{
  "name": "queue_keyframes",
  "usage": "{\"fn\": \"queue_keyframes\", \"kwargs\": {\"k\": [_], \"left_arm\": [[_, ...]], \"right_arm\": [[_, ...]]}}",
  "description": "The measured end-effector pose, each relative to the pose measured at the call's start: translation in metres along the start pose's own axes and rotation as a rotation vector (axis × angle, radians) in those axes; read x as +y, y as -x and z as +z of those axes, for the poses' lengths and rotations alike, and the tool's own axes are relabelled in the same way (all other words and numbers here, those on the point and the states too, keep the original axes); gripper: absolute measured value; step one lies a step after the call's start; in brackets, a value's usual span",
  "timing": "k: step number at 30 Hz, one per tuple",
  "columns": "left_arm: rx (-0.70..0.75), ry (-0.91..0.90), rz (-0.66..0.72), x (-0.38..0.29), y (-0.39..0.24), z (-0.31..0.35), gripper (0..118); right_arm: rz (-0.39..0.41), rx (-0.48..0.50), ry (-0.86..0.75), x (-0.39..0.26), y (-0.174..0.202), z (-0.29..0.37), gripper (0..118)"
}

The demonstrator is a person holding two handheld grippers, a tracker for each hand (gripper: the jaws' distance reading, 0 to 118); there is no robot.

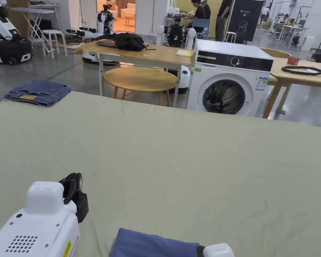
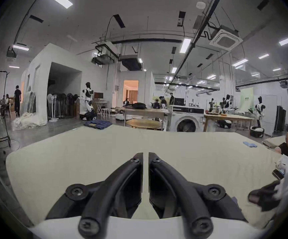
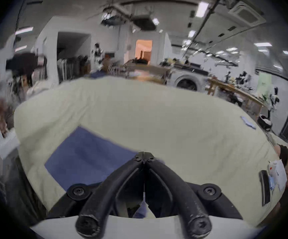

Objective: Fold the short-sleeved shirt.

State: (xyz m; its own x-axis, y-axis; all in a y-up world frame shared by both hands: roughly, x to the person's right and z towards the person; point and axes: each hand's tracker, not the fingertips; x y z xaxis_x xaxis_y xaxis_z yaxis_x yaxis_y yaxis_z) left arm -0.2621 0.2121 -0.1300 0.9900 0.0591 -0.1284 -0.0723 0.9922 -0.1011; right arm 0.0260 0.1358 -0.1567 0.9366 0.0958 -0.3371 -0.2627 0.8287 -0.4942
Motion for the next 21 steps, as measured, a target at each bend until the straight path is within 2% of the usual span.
{"fn": "queue_keyframes", "kwargs": {"k": [1, 3, 6, 8, 11, 15, 17, 20, 21], "left_arm": [[-0.005, 0.019, 0.007, -0.003, 0.004, 0.002, 0], [-0.012, 0.054, 0.02, -0.009, 0.01, 0.006, 0], [-0.035, 0.133, 0.027, -0.021, 0.022, 0.013, 0], [-0.079, 0.214, 0.045, -0.03, 0.031, 0.016, 0], [-0.149, 0.36, 0.129, -0.043, 0.049, 0.012, 0], [-0.342, 0.592, 0.355, -0.057, 0.078, -0.012, 3], [-0.43, 0.69, 0.431, -0.061, 0.088, -0.027, 22], [-0.549, 0.751, 0.549, -0.068, 0.1, -0.045, 46], [-0.591, 0.767, 0.594, -0.07, 0.104, -0.051, 58]], "right_arm": [[-0.001, 0.006, 0.017, -0.005, 0.006, -0.01, 0], [0.019, -0.055, 0.058, -0.01, 0.011, -0.027, 0], [-0.036, -0.084, 0.108, -0.014, 0.007, -0.047, 0], [-0.041, -0.089, 0.129, -0.014, 0.006, -0.053, 0], [-0.026, -0.09, 0.139, -0.013, 0.008, -0.052, 0], [-0.002, -0.082, 0.171, -0.012, 0.009, -0.054, 0], [-0.015, -0.073, 0.178, -0.012, 0.005, -0.055, 0], [-0.027, -0.064, 0.189, -0.01, 0.003, -0.056, 0], [-0.03, -0.062, 0.191, -0.011, 0.003, -0.056, 0]]}}
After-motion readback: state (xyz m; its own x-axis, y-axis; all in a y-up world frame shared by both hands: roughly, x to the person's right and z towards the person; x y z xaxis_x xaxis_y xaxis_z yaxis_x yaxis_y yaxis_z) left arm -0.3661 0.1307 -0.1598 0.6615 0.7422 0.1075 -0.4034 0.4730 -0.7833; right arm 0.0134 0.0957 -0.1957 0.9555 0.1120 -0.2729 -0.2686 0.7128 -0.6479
